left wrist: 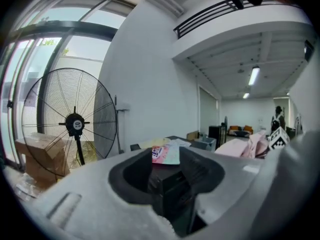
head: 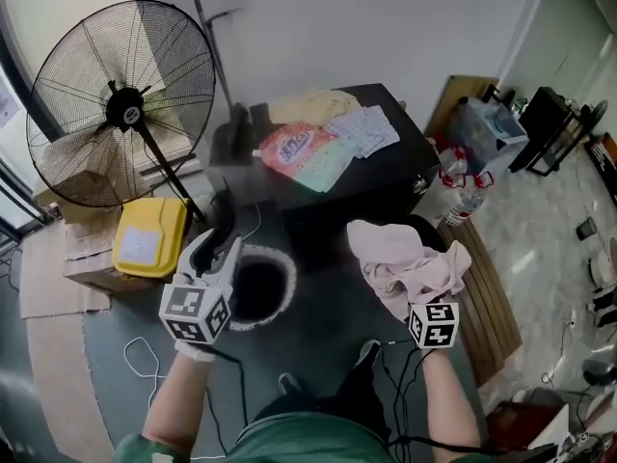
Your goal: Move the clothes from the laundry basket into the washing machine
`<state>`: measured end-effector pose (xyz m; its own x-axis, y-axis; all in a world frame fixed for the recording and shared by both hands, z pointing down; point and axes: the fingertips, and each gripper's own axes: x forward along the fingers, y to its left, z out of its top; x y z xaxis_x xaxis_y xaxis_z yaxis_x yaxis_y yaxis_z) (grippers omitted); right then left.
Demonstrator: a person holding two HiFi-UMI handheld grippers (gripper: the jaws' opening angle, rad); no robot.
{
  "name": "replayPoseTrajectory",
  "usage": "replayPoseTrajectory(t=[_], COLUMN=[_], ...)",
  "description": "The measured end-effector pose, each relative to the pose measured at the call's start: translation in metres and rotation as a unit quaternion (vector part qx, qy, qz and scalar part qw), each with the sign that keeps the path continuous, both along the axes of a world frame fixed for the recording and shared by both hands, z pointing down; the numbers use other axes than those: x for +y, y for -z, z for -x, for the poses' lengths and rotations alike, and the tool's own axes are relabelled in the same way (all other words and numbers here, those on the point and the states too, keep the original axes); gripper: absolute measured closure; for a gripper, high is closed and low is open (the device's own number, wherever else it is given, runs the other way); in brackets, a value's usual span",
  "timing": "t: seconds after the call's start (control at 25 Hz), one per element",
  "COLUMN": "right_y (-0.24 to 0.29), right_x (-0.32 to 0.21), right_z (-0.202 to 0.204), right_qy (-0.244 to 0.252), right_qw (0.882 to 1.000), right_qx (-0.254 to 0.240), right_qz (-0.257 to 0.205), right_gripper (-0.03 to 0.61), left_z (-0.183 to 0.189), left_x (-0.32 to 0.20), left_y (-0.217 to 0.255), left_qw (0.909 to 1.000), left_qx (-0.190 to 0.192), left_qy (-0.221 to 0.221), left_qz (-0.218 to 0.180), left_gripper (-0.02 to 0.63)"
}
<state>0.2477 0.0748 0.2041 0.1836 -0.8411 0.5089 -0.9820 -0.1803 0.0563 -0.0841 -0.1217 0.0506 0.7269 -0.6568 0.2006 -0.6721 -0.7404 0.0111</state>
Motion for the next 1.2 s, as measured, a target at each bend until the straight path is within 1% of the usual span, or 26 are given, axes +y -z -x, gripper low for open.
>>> replayPoseTrajectory(t=[0.16,0.4,0.52,0.6,0.72,0.88,1.04,1.2], right_y=[-0.034,-0.078,-0.099,-0.119,-0.147,-0.180,-0.208,-0.239], right_x=[-0.007,-0.036,-0.053,-0.062,-0.074,-0.086,-0.105,-0.118], right_z=[-0.027,-0.066,-0.081,-0.089,-0.097,-0.094,-0.090,-0.091], right_qy=[0.020,0.083,0.113,0.127,0.141,0.151,0.146,0.131], right_qw=[0.999,0.995,0.991,0.989,0.985,0.982,0.982,0.985], right_qx=[-0.023,-0.038,-0.041,-0.046,-0.052,-0.064,-0.071,-0.071], right_qz=[0.018,0.043,0.055,0.067,0.082,0.097,0.091,0.084], right_gripper=[0.485,0.485,0.485,0.485,0.485,0.485,0.485,0.485], left_z=[-0.034,-0.094,-0.119,-0.134,-0.156,-0.169,-0.173,-0.170], left_x=[-0.002,-0.010,-0.019,-0.020,-0.021,-0.021,-0.030,-0.037], left_y=[-0.009,-0.020,-0.026,-0.037,-0.061,-0.090,-0.121,-0.160], left_qw=[0.9997,0.9974,0.9951,0.9939,0.9930,0.9920,0.9929,0.9941], left_qx=[-0.010,-0.026,-0.024,-0.027,-0.036,-0.041,-0.038,-0.030], left_qy=[0.023,0.067,0.095,0.106,0.109,0.110,0.099,0.086], left_qz=[0.005,0.007,0.010,0.015,0.026,0.046,0.055,0.059], left_gripper=[0.445,0.445,0.445,0.445,0.445,0.445,0.445,0.445])
